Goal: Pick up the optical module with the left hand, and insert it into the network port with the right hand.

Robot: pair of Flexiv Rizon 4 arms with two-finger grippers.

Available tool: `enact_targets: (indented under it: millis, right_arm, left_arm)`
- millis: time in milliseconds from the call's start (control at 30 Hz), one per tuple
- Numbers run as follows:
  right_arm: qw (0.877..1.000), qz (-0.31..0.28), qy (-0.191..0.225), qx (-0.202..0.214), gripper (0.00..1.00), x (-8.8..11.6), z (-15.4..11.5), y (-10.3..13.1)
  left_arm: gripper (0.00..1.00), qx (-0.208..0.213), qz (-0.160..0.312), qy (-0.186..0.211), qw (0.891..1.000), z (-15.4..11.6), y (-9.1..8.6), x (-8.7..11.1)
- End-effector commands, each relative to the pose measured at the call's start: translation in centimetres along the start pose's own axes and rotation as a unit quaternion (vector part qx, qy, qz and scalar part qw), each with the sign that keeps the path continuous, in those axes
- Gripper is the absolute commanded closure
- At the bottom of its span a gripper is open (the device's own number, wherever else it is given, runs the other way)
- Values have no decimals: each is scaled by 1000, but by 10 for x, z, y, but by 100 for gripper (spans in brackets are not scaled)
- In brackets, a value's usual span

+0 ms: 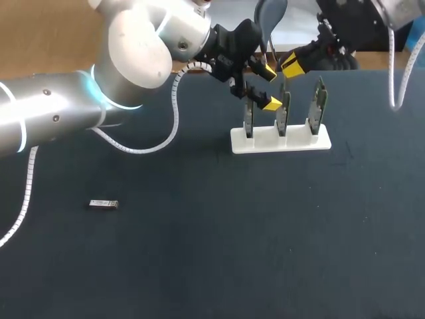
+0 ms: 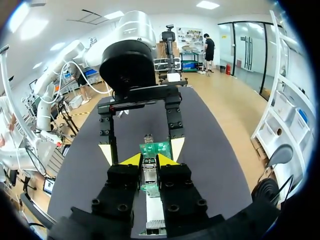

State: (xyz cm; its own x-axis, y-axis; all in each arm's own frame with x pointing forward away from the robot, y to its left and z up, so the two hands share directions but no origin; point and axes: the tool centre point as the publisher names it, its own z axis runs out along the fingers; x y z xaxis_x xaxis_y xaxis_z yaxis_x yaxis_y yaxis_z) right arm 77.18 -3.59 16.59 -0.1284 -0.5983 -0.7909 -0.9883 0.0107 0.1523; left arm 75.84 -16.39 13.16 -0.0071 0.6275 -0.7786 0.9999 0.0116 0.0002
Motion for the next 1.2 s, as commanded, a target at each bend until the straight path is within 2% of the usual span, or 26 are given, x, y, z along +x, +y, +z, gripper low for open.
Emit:
enact_targets:
  millis: [33,333,367,400,433,600,1000,1033,1067,1100,1200]
  right_arm:
    - [1000,3,-1,8,100,2,2,7]
    - [1000,15,1,12,100,7,4,8]
    - [1000,16,1,13,90,7,4,9]
    - [1000,16,1,13,36,7,4,9]
    - [1000,17,0,12,0,6,3,9]
    - [1000,18,-8,12,0,4,1,9]
    - [998,22,-58,6,0,-3,-10,7]
    - [998,20,-60,7,52,-4,-11,7]
    - [998,19,-61,7,72,-5,-11,7]
    - [998,15,-65,8,100,-6,-12,7]
    - [998,12,-65,7,100,-8,-12,7]
  left_arm:
    - [0,1,-1,3,1000,1,2,-1]
    - [0,1,-1,3,1000,1,2,-1]
    - [0,1,-1,3,1000,1,2,-1]
    - [0,1,-1,3,1000,1,2,-1]
    - [0,1,-1,3,1000,1,2,-1]
    - [0,1,-1,3,1000,1,2,-1]
    - [0,1,-1,3,1000,1,2,-1]
    - [0,1,-1,3,1000,1,2,-1]
    - [0,1,-1,3,1000,1,2,-1]
    - [0,1,-1,3,1000,1,2,-1]
    - [0,1,-1,3,1000,1,2,-1]
